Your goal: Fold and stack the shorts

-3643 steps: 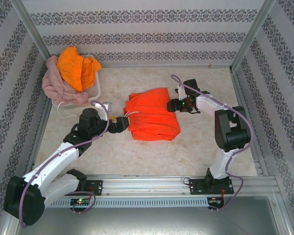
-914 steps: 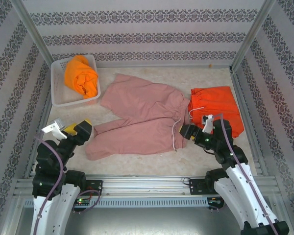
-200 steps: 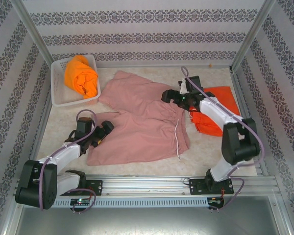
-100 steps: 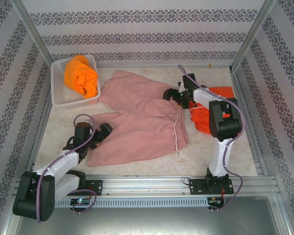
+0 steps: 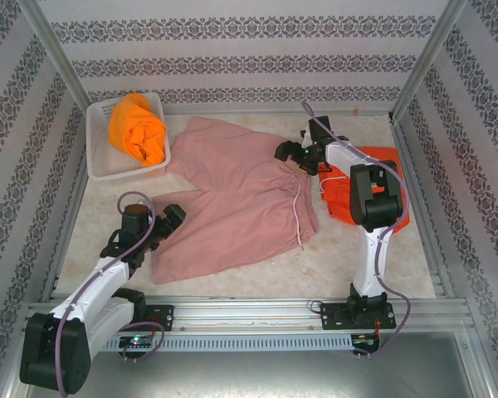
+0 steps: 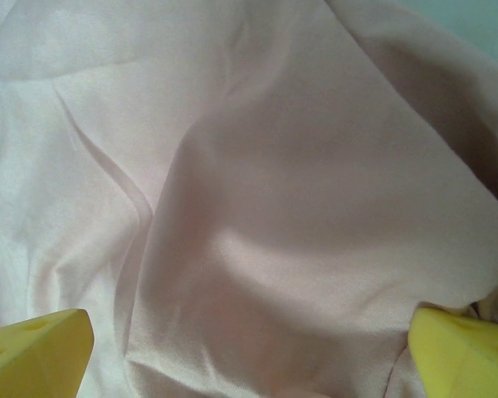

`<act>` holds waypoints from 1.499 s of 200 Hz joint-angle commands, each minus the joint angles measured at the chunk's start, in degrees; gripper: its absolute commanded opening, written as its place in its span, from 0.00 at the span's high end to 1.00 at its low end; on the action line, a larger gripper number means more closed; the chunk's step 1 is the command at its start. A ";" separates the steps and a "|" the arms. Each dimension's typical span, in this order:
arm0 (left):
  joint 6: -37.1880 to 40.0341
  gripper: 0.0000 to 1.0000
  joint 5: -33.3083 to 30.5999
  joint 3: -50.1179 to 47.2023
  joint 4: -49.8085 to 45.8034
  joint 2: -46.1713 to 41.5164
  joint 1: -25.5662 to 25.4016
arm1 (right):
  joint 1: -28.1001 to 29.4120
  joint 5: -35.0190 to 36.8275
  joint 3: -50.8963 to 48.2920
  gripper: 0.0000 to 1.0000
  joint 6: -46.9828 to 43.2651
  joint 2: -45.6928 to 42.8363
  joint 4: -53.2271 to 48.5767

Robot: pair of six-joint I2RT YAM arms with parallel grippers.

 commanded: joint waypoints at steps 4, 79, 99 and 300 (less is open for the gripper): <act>1.51 0.00 0.14 3.88 -4.39 -2.97 -0.50 | 1.13 -1.90 -2.72 0.02 -0.56 -8.39 -0.20; -0.57 0.00 2.14 0.31 -3.69 -5.14 -0.51 | -2.70 6.50 -18.26 0.02 -6.05 -28.75 -1.42; -0.40 0.00 2.09 0.53 -3.78 -5.04 -0.51 | -5.31 6.23 -21.08 0.02 -6.19 -29.62 -1.79; 0.48 0.00 -0.19 0.49 -8.87 -8.99 -0.41 | -21.17 9.61 -25.61 0.02 -11.80 -19.07 -5.88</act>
